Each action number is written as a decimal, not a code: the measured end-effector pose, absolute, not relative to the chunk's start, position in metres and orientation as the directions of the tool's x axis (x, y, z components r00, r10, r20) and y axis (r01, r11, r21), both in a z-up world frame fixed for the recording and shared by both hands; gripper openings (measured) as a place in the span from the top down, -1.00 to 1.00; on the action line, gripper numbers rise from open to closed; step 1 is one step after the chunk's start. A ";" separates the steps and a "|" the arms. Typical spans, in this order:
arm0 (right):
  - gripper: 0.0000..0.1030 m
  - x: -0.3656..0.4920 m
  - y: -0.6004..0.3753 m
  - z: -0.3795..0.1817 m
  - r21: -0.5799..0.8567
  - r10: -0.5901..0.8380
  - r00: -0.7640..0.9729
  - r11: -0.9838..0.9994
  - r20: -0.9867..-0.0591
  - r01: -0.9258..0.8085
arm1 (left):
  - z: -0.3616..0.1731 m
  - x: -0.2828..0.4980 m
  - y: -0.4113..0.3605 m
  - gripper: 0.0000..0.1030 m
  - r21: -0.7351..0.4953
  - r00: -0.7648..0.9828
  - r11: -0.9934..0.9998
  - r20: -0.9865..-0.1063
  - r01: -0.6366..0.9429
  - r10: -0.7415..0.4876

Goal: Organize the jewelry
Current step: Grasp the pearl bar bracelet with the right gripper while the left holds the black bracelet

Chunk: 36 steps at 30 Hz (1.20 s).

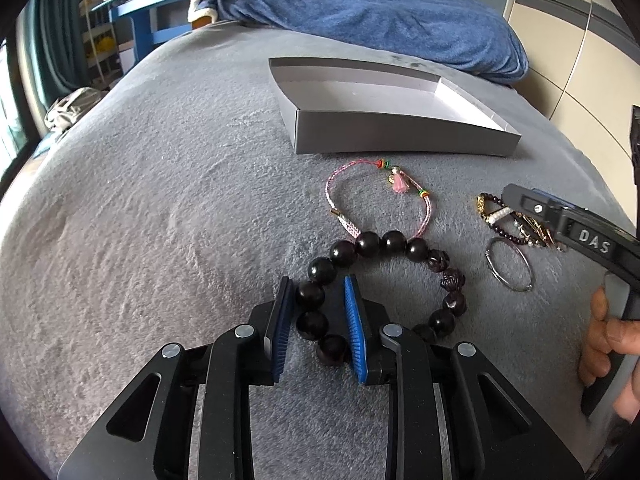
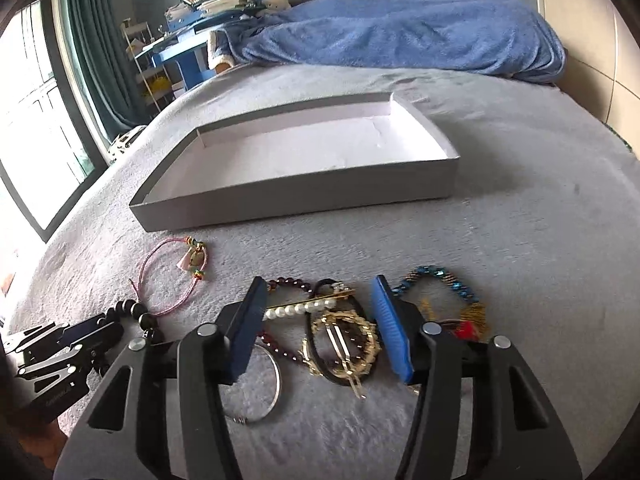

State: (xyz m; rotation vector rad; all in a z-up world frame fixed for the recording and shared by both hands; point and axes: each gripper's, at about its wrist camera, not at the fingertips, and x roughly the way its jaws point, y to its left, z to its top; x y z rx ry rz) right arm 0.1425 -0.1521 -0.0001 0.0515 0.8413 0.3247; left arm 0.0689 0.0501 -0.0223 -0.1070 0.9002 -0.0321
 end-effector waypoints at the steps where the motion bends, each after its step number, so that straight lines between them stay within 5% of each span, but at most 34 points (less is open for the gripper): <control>1: -0.11 0.143 -0.151 -0.002 0.170 0.301 0.616 0.950 -0.728 -0.263 | -0.022 0.069 0.050 0.47 -0.103 0.622 0.995 -0.780 -0.017 -0.070; 7: -0.17 0.144 -0.143 -0.007 0.154 0.302 0.601 0.946 -0.740 -0.286 | -0.022 0.068 0.047 0.47 -0.087 0.624 0.996 -0.779 -0.015 -0.059; 12: 0.61 0.135 -0.142 -0.003 0.150 0.321 0.622 0.938 -0.714 -0.312 | -0.021 0.064 0.049 0.49 -0.100 0.636 0.995 -0.769 -0.012 -0.070; 15: 0.70 0.130 -0.145 0.002 0.164 0.345 0.637 0.931 -0.689 -0.327 | -0.017 0.061 0.050 0.69 -0.106 0.645 0.994 -0.760 -0.006 -0.077; 36: 0.56 0.171 -0.129 -0.010 0.201 0.357 0.571 0.926 -0.739 -0.319 | -0.021 0.064 0.041 0.57 -0.115 0.616 0.993 -0.781 0.019 -0.102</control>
